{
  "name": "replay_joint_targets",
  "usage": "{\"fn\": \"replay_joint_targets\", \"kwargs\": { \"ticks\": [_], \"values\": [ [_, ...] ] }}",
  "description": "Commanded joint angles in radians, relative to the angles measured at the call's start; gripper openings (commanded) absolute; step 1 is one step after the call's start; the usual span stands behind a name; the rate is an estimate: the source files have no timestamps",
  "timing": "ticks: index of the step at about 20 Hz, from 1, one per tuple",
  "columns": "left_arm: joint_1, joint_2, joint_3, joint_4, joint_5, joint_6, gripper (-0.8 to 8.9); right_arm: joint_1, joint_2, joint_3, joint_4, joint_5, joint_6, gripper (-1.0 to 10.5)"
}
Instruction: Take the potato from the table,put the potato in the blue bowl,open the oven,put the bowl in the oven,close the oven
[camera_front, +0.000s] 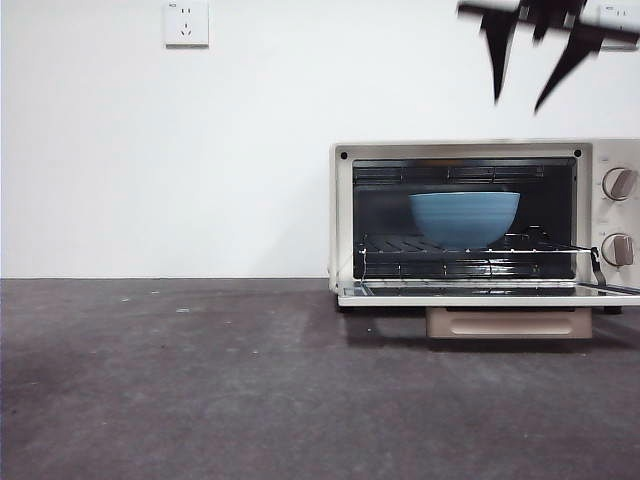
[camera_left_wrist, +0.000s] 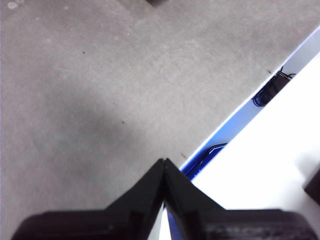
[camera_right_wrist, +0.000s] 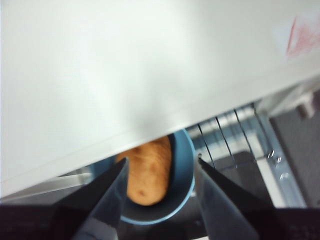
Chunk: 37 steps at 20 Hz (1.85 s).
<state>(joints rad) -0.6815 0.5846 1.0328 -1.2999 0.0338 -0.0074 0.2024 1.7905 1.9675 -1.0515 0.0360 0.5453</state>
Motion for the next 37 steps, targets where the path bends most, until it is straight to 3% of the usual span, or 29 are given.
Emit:
{"fn": "replay_joint_targets", "kwargs": {
  "ticks": [1,4,7,10,13,18,21,26,28,37],
  "values": [
    [0.004,0.050,-0.005,0.109,0.018,0.006,-0.08,0.001,-0.103,0.005,0.008,-0.006,-0.152,2.2],
    [0.004,0.179,-0.005,0.290,0.178,0.007,-0.08,0.001,-0.254,0.005,-0.024,0.005,-0.332,2.2],
    [0.004,0.362,-0.005,0.433,0.300,0.007,-0.08,0.001,-0.390,0.005,-0.102,0.038,-0.465,2.2],
    [0.013,0.568,-0.005,0.554,0.486,-0.014,-0.08,0.001,-0.500,0.005,-0.188,0.104,-0.590,2.2],
    [0.058,0.769,-0.005,0.710,0.679,-0.104,-0.08,0.001,-0.592,0.005,-0.239,0.151,-0.609,2.2],
    [0.130,0.968,-0.005,0.908,0.831,-0.276,-0.08,0.001,-0.683,0.005,-0.274,0.192,-0.652,1.8],
    [0.169,1.059,-0.004,1.009,0.849,-0.381,-0.07,0.001,-0.721,0.005,-0.293,0.231,-0.649,0.8],
    [0.215,1.162,-0.003,1.142,0.848,-0.533,-0.07,0.001,-0.777,0.003,-0.319,0.254,-0.639,0.8],
    [0.228,1.192,-0.003,1.188,0.846,-0.590,-0.07,0.001,-0.805,0.003,-0.319,0.261,-0.639,0.0],
    [0.229,1.249,-0.001,1.234,0.671,-0.732,-0.07,0.001,-0.895,0.003,-0.319,0.261,-0.628,-0.1]
  ]
}}
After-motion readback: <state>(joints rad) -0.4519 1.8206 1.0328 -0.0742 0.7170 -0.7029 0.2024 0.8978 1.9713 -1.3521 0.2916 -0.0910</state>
